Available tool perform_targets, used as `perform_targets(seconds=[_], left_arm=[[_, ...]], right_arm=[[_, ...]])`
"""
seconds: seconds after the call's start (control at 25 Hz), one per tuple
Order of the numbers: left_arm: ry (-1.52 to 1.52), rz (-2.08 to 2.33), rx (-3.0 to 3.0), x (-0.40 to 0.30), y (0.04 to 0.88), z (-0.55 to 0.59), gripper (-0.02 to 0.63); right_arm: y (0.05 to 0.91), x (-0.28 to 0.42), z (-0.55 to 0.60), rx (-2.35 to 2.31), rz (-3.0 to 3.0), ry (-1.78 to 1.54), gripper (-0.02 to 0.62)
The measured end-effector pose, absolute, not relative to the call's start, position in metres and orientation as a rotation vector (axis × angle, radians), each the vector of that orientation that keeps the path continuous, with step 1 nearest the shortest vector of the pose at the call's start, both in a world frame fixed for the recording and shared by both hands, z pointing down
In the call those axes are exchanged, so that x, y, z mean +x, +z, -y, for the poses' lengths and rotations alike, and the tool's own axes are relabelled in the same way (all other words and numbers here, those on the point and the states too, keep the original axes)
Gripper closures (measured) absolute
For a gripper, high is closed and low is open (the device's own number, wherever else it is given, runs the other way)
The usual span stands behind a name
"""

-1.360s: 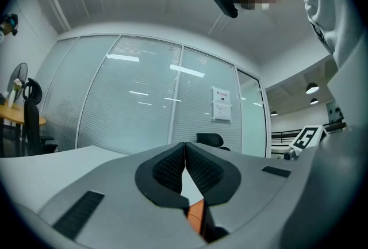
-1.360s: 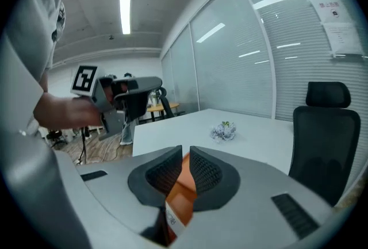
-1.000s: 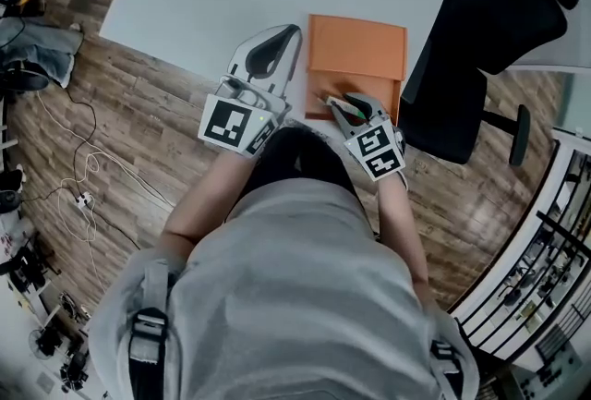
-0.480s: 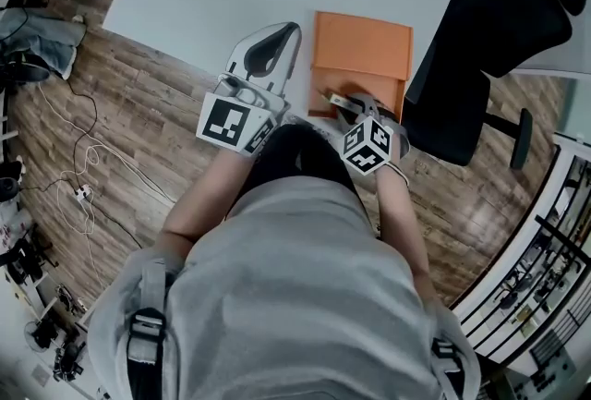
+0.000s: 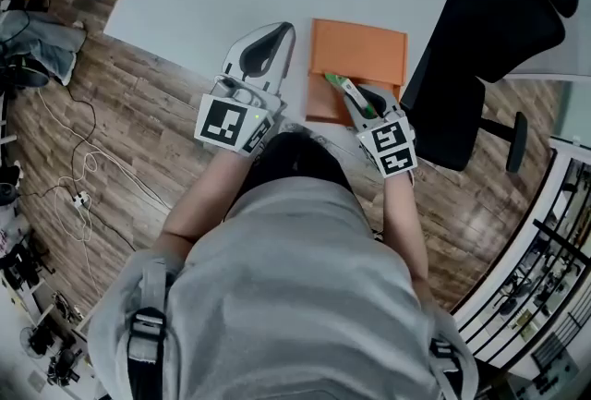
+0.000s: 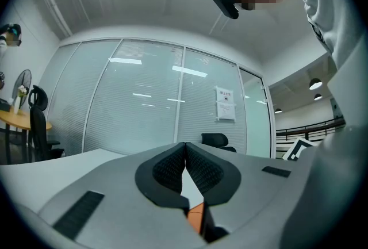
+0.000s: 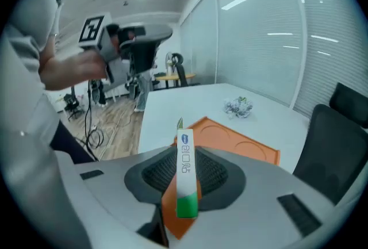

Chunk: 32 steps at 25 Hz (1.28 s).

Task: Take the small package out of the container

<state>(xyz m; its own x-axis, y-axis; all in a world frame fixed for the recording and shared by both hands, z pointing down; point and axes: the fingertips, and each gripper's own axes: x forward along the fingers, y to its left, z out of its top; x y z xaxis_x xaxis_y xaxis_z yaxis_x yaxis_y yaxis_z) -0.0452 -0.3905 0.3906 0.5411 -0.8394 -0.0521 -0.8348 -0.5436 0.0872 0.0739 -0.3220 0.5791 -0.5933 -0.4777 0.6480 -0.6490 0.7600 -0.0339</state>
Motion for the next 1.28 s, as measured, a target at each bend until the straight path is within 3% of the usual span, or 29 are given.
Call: perform_targets(seconds=[0.6,1.28], left_arm=[[-0.171,1.482,2.768,-0.036,0.346,0.387,0.586],[-0.186,1.469,2.778,-0.04,0.34,0.382,0.586]], right_arm=[[0.365,0.144,0.367,1.658,2.757,0.08,0.479],[0.329,0.149,0.354,1.82,2.738,-0.092,0.48]])
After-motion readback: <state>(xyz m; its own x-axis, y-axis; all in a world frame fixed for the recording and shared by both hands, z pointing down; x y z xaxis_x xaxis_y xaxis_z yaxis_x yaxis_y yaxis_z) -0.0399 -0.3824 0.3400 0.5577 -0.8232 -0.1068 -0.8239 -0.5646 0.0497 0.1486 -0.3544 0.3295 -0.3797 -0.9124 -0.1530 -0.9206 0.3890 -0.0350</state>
